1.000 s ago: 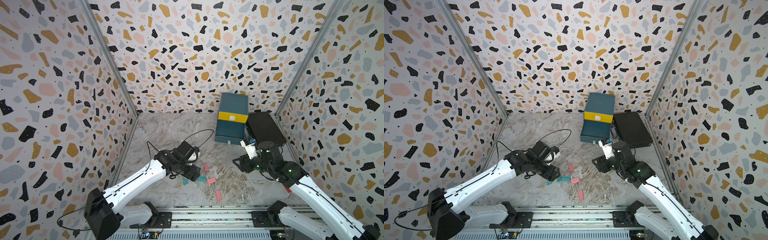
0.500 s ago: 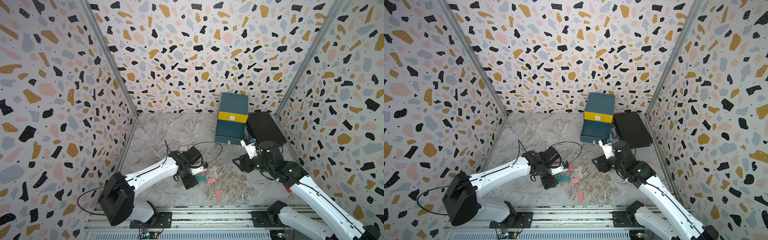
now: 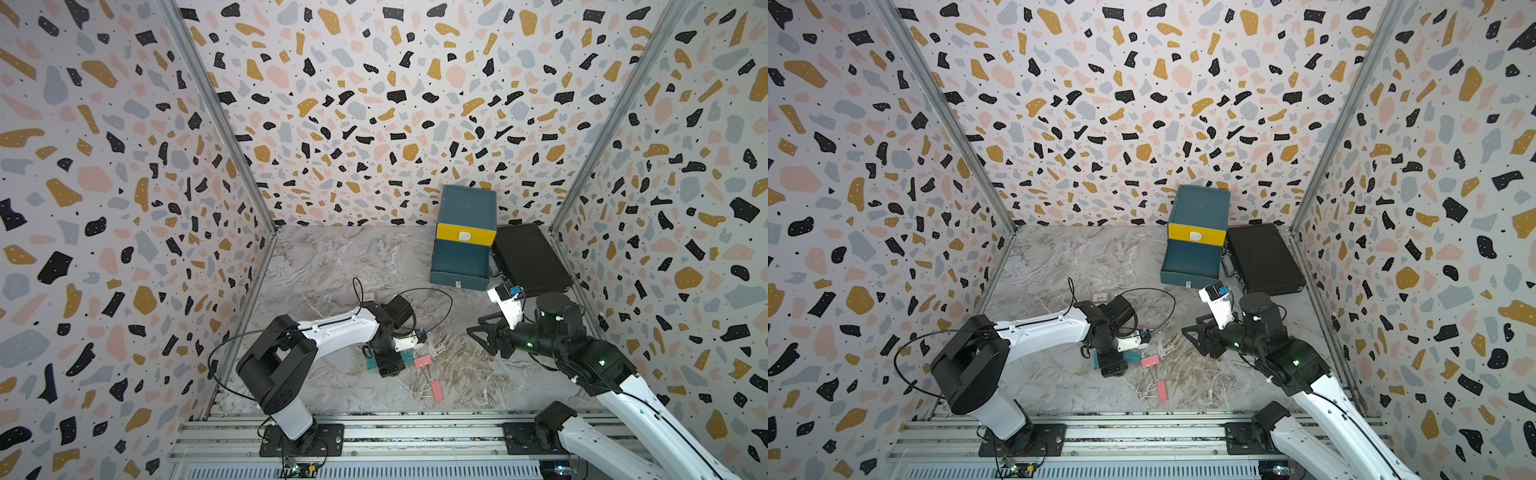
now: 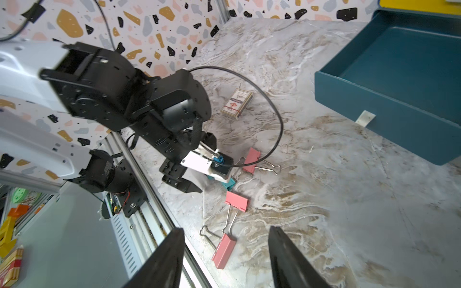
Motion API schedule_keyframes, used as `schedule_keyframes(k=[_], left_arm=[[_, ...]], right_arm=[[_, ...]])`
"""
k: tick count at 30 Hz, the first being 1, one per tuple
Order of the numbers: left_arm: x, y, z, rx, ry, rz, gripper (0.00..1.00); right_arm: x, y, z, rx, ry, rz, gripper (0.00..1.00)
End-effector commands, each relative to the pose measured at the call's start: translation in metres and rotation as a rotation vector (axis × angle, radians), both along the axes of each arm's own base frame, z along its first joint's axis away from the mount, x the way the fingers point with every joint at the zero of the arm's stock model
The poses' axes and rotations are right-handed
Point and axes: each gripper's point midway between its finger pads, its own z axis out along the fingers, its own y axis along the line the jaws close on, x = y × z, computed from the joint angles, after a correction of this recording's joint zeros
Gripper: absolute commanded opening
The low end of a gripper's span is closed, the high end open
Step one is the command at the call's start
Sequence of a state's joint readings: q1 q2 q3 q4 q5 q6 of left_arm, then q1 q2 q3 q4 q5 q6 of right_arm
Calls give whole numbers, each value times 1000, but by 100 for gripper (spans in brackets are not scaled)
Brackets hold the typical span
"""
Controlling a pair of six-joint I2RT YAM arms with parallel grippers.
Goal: Put the binder clips in the drawer according to color
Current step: Pick up the binder clip at the center of the board.
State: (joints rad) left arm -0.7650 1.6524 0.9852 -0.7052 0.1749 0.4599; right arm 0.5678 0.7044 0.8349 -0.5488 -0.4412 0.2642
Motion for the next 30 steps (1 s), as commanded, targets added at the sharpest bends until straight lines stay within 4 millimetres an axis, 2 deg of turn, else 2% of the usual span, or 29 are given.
schedule_keyframes(k=[1, 4, 9, 13, 23, 30], left_arm=[[15, -11, 9, -48, -40, -18, 82], [20, -9, 9, -30, -63, -13, 81], [25, -8, 20, -55, -128, -9, 84], [25, -4, 15, -13, -110, -47, 84], [27, -10, 12, -15, -70, -105, 85], [25, -6, -2, 9, -37, -99, 83]], right_arm=[[-12, 2, 3, 31, 4, 45, 59], [-15, 4, 6, 58, 22, 50, 58], [-14, 5, 3, 66, 35, 47, 57], [-12, 8, 1, 74, 49, 52, 57], [-13, 5, -6, 68, 59, 36, 56], [-12, 5, -6, 67, 58, 31, 55]])
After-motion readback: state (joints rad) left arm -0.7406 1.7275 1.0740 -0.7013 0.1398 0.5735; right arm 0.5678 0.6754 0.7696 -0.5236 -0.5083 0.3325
